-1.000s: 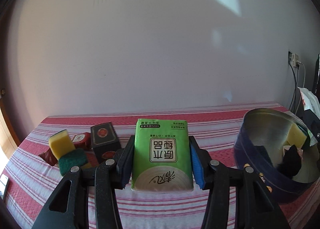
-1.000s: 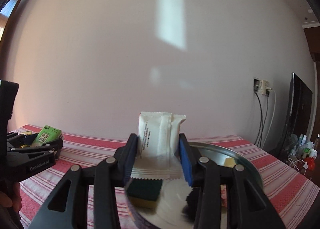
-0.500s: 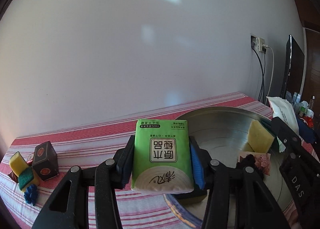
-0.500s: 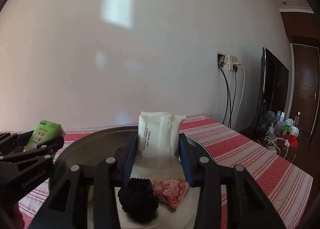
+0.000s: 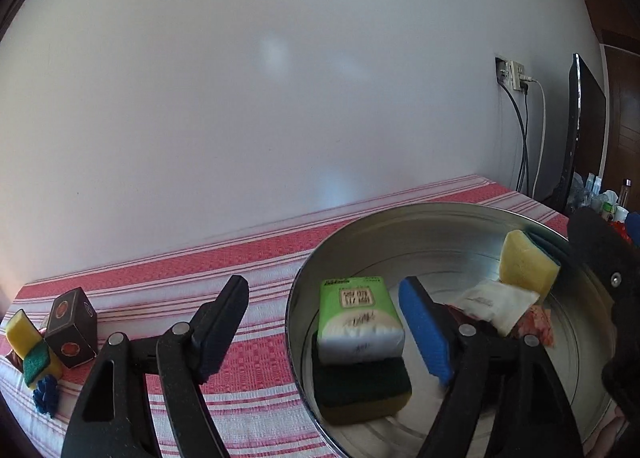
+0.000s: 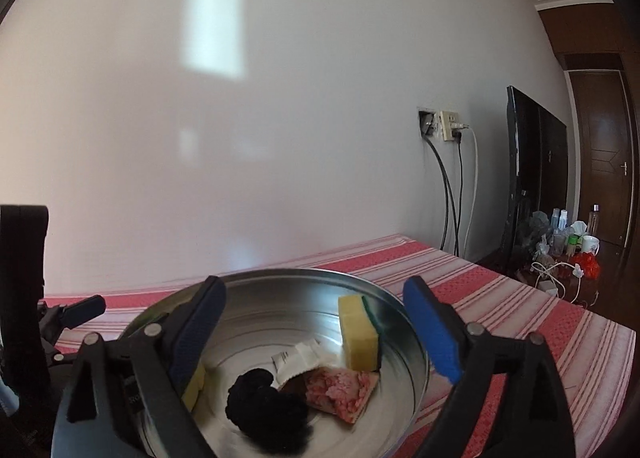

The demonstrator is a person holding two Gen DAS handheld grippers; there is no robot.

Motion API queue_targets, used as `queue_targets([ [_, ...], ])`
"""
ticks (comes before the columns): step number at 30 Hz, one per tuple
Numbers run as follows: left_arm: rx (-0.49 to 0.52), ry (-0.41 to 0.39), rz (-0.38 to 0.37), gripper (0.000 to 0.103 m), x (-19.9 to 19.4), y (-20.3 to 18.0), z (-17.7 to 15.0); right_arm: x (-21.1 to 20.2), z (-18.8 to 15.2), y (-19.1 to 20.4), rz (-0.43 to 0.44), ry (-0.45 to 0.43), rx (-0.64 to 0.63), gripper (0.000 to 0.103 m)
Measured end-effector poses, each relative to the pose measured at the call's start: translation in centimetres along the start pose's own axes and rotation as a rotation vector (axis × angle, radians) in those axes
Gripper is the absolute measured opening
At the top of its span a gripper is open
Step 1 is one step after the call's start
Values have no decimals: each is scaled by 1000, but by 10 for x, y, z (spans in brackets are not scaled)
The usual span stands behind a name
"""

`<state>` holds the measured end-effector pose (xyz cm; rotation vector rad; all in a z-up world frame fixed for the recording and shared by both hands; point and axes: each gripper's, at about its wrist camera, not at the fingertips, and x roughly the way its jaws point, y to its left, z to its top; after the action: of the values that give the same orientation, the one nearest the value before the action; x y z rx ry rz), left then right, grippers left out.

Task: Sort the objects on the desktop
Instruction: 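Withdraw both grippers from the tin toward the remaining objects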

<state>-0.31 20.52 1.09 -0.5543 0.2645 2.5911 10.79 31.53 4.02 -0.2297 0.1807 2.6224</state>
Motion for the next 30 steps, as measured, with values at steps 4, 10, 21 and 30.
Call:
queue_targets([
  [4, 19, -34, 22, 88, -5, -1, -3, -8, 3, -3, 3, -34, 18, 100],
  [10, 51, -52, 21, 90, -9, -4, -4, -9, 4, -4, 10, -39, 22, 103],
  [21, 17, -51, 34, 90, -9, 7, -4, -13, 3, 0, 30, -61, 12, 103],
  [30, -50, -61, 74, 90, -21, 34, -12, -21, 2, 17, 96, -89, -37, 103],
])
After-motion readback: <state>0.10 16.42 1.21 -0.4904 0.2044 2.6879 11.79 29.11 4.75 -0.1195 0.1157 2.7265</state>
